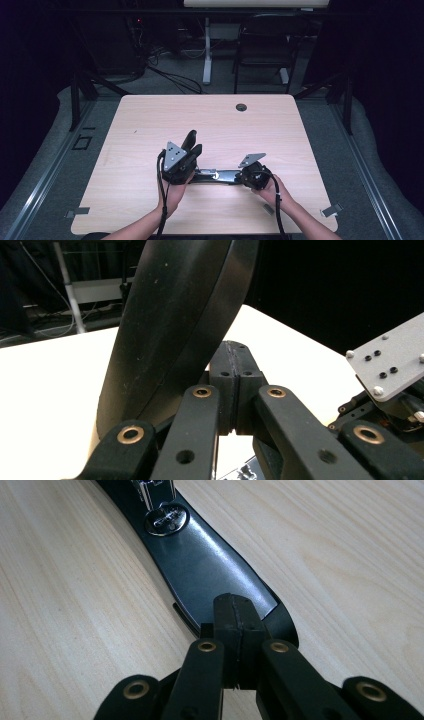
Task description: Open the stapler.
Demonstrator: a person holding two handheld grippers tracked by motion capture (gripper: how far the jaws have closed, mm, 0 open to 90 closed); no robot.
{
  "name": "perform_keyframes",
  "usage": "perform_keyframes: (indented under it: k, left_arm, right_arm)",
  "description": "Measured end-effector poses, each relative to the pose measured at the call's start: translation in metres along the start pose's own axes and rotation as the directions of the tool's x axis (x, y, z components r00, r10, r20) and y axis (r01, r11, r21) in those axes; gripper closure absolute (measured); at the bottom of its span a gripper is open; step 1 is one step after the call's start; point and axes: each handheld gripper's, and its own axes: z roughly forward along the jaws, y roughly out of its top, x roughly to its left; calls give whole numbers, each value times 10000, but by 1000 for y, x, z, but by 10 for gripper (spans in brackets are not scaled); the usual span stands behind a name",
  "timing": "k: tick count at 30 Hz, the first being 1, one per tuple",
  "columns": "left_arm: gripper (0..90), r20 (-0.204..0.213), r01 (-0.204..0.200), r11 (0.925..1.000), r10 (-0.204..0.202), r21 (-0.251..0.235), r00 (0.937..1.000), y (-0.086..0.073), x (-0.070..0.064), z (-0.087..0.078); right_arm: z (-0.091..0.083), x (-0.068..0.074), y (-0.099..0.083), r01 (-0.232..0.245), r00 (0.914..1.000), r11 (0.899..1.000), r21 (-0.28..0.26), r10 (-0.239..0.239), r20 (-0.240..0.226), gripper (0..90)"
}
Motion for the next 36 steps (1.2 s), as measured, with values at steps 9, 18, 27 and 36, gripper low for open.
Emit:
perform_keyframes:
  k: [9, 18, 27, 36]
  left_arm:
    - [900, 114, 172, 9998, -173, 76, 9998, 2, 5, -3]
    - [900, 3, 76, 10000, -76, 25, 10000, 2, 10, -7]
    - [900, 78, 48, 10000, -48, 79, 10000, 3, 14, -12]
    - [900, -1, 14, 10000, -14, 68, 10000, 3, 17, -15]
  right_arm:
    - [0, 0, 0, -43, 10000, 10000, 44, 43, -26, 900]
    - [0, 0, 0, -50, 10000, 10000, 64, 50, -43, 900]
    - [0, -1, 0, -30, 10000, 10000, 76, 31, -65, 900]
    - [0, 0, 1, -42, 10000, 10000, 85, 42, 1, 900]
